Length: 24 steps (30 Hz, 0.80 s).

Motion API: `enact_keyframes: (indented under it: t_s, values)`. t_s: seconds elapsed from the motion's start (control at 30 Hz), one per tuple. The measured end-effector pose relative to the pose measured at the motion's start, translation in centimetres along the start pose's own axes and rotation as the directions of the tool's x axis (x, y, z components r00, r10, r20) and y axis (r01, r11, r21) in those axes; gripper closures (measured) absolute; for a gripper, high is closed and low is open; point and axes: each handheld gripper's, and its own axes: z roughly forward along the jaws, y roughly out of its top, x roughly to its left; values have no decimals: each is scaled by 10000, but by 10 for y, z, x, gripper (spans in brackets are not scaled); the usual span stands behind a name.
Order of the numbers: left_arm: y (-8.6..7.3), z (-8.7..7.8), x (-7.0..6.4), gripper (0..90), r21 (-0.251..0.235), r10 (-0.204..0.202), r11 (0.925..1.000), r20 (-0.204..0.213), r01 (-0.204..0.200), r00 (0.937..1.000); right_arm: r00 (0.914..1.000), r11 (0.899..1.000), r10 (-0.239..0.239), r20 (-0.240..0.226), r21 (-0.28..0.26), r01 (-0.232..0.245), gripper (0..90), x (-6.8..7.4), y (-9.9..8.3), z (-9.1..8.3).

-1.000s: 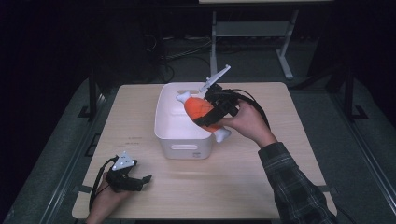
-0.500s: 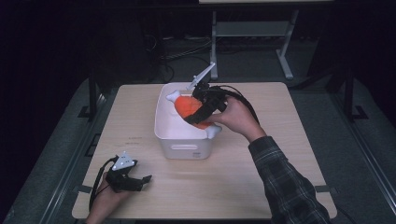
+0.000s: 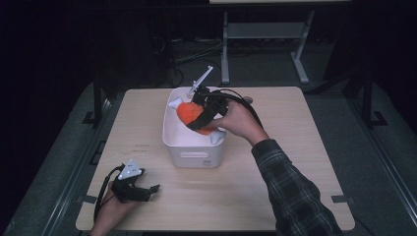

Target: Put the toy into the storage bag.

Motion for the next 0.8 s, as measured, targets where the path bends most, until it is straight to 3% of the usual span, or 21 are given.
enact_keyframes:
  t_s: [0.8]
  values:
    - [0, 0, 0, 130, -16, -5, 10000, -3, 5, 10000, 9998, 9982, -163, -117, 570, 170, 167, -1, 7, 25]
